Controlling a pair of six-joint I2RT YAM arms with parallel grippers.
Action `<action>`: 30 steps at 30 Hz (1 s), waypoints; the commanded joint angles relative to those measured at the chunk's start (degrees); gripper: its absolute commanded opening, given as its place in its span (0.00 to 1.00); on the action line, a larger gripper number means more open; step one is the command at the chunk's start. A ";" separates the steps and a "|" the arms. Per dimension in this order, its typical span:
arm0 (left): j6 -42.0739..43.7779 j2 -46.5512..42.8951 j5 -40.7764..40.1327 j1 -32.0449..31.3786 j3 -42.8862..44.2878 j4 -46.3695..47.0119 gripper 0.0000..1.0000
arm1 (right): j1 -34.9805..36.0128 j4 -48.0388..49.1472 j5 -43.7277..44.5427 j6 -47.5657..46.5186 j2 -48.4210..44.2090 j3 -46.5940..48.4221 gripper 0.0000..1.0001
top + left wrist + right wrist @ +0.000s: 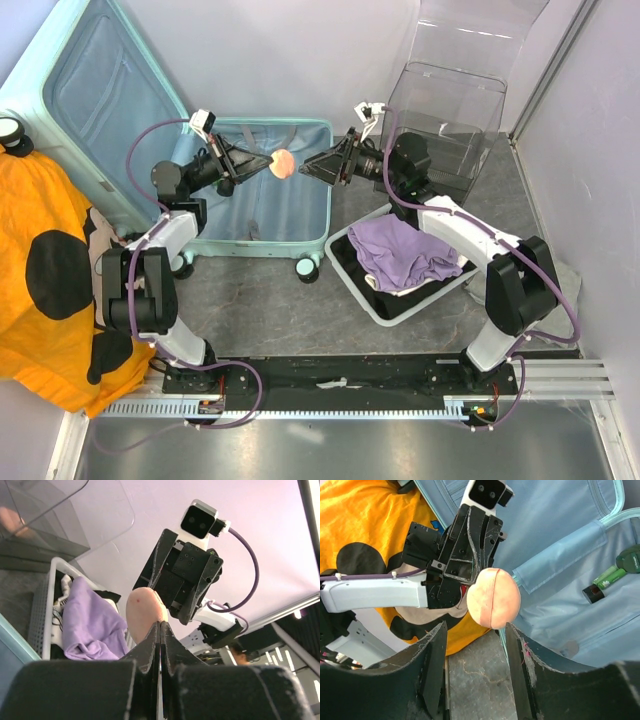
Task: Open, take out, and arrange the luggage
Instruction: Pick up the personal item from the luggage.
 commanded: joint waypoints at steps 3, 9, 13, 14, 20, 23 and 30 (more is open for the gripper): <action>-4.69 -2.09 1.93 -0.40 -1.15 13.10 0.02 | -0.20 -2.93 -0.66 -6.05 -0.40 0.95 0.56; -4.32 -2.88 2.02 -2.23 -1.15 12.22 0.02 | -0.56 -2.68 0.40 -7.37 0.91 1.22 0.54; -4.32 -2.79 2.37 -3.65 -1.07 12.04 0.02 | -0.56 1.09 -0.91 -5.09 1.18 0.52 0.54; -4.32 -2.79 2.46 -3.83 -0.98 11.96 0.02 | -0.56 2.06 -1.35 -4.47 1.27 0.25 0.54; -4.24 -2.71 2.55 -4.09 -0.98 11.78 0.01 | -0.64 7.51 -2.76 -0.78 1.36 -0.63 0.50; -4.15 -2.71 2.55 -4.09 -0.98 11.60 0.01 | -0.56 7.69 -3.20 -0.60 1.27 -0.80 0.43; -4.15 -2.88 2.64 -4.09 -1.06 11.69 0.02 | -0.56 8.05 -4.08 -0.16 1.62 -1.15 0.38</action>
